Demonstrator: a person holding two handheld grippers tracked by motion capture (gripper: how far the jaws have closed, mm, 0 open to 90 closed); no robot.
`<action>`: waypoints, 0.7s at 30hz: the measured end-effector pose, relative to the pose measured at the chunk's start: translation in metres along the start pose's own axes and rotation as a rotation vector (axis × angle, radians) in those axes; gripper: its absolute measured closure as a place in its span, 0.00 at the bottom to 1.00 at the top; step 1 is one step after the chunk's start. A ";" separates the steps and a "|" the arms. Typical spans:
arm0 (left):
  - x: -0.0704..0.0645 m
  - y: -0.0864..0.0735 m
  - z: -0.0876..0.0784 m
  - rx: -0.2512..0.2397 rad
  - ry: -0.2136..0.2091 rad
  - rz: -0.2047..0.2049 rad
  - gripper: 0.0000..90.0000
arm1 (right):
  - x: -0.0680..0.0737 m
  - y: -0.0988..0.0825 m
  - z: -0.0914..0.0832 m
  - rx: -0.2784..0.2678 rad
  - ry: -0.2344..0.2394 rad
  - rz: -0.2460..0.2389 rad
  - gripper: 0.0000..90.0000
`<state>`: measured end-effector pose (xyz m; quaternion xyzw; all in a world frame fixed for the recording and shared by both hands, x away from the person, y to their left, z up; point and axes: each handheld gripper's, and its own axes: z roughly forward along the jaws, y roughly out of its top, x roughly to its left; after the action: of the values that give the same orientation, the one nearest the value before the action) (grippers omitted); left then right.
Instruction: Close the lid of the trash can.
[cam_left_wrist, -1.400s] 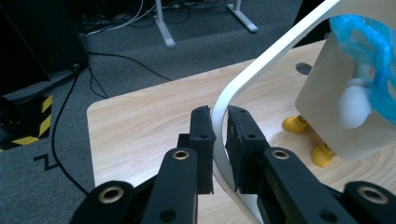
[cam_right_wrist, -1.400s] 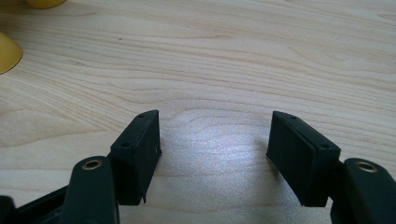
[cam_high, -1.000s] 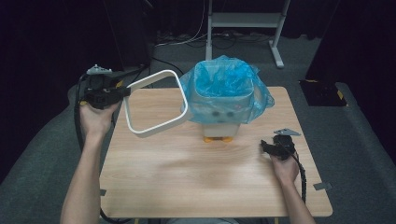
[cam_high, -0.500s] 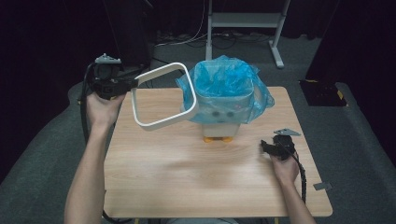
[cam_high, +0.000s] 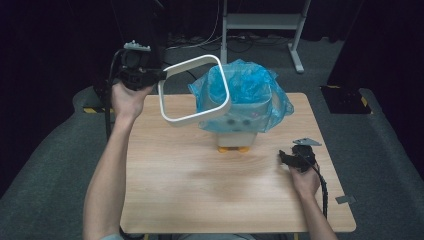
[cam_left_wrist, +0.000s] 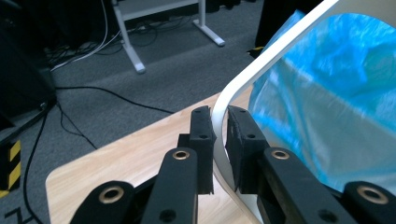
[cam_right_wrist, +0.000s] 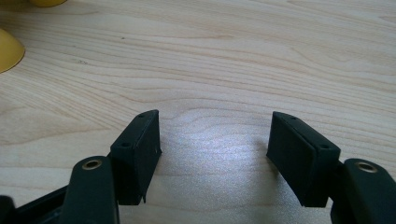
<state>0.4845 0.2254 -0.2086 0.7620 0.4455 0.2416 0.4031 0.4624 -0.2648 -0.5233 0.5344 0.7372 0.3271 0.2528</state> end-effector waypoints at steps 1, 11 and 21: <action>-0.002 0.004 0.002 0.004 0.002 0.010 0.90 | 0.000 0.000 0.000 0.000 0.000 0.001 0.38; -0.020 0.042 0.019 0.028 -0.029 0.078 0.90 | 0.003 0.000 0.000 -0.008 -0.014 -0.022 0.38; -0.036 0.057 0.044 0.042 -0.079 0.091 0.90 | 0.003 0.000 0.000 -0.007 -0.012 -0.020 0.38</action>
<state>0.5266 0.1604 -0.1856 0.7988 0.3992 0.2199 0.3927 0.4612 -0.2624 -0.5233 0.5283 0.7398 0.3238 0.2622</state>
